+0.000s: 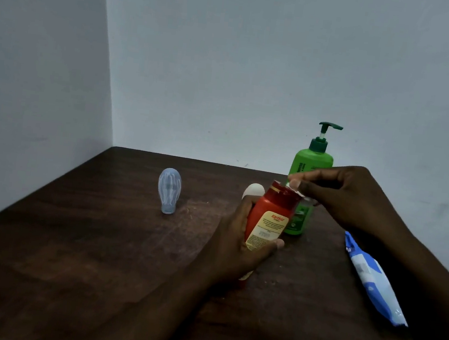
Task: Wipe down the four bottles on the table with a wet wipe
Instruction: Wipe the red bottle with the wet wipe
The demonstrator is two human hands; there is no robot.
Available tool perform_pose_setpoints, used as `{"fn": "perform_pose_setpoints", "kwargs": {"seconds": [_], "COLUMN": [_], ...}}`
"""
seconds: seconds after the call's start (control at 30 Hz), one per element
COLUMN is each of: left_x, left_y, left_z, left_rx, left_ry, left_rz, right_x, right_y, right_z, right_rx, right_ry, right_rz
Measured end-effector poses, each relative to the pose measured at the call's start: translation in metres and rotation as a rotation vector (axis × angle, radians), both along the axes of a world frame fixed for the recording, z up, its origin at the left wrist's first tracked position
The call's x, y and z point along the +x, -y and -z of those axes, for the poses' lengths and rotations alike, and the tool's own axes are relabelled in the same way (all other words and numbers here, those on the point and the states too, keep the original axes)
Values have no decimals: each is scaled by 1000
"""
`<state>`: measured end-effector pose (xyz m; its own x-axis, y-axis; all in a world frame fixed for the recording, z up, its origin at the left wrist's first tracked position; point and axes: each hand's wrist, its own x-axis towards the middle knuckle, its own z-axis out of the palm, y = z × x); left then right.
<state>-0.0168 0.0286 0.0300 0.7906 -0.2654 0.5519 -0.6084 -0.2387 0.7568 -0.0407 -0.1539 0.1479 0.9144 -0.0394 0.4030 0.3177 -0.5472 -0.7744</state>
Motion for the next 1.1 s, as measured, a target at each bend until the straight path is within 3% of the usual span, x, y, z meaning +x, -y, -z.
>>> {"fn": "perform_pose_setpoints", "kwargs": {"seconds": [0.23,0.47,0.63,0.8,0.93,1.1], "left_x": [0,-6,-8,-10,-9,-11], "left_y": [0,-2,-3,-3,-3,-3], "left_z": [0,-3,-2,-2,2,-3], "left_rx": [-11,-57,-41,-46,-66,-87], "left_ry": [18,75,132,156,121,145], "left_rz": [-13,25,25,23,42,43], "right_x": [-10,-18,-25,-31,-35,-27], "right_y": [-36,-23,-3,-20,-34,-20], "right_z": [-10,-3,7,3,3,0], "right_rx": [-312,-240,-71,-206,-199,-152], "right_ry": [226,256,180,281,349,219], "right_rz": [31,-32,-53,-30,-131,-217]}}
